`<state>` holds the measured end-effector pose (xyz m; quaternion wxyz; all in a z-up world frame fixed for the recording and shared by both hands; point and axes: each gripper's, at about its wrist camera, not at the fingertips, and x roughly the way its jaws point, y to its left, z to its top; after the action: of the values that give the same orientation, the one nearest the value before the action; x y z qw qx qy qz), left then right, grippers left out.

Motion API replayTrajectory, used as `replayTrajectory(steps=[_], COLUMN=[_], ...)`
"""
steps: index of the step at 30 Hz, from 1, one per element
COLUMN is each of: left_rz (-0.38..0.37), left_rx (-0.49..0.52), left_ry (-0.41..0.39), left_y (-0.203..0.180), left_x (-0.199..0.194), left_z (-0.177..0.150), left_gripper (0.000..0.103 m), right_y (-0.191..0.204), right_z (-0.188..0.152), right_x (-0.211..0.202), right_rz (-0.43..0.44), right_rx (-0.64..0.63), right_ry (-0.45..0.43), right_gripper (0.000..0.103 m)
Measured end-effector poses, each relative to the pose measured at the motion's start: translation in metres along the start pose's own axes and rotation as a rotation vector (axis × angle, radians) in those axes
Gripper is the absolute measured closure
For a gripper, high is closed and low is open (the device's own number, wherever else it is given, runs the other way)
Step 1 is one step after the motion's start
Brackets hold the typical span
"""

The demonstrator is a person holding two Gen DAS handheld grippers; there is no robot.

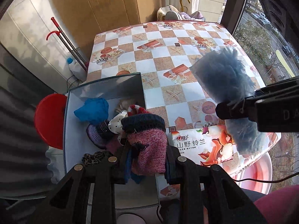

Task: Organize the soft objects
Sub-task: 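Carry the pink-red hat and blue fluffy boa over the white box with both tools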

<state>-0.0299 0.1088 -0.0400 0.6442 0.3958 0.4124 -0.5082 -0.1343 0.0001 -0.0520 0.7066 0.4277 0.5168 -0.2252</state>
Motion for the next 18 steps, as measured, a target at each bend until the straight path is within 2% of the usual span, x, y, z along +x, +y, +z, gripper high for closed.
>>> replayTrajectory(steps=[8, 13, 18], left_rz=[0.044, 0.050, 0.050], left_rx=[-0.152, -0.224, -0.255], left_ry=[0.017, 0.028, 0.035], left_y=[0.057, 0.080, 0.090], left_x=[-0.003, -0.002, 0.000], left_z=[-0.035, -0.049, -0.059], left_gripper=[0.073, 0.073, 0.073], right_y=[0.069, 0.090, 0.102], right_z=[-0.004, -0.002, -0.003], right_x=[0.029, 0.038, 0.046], right_rz=[0.004, -0.009, -0.016], right_rx=[-0.144, -0.190, -0.214], right_ry=[0.069, 0.088, 0.110], right_gripper=[0.074, 0.074, 0.074])
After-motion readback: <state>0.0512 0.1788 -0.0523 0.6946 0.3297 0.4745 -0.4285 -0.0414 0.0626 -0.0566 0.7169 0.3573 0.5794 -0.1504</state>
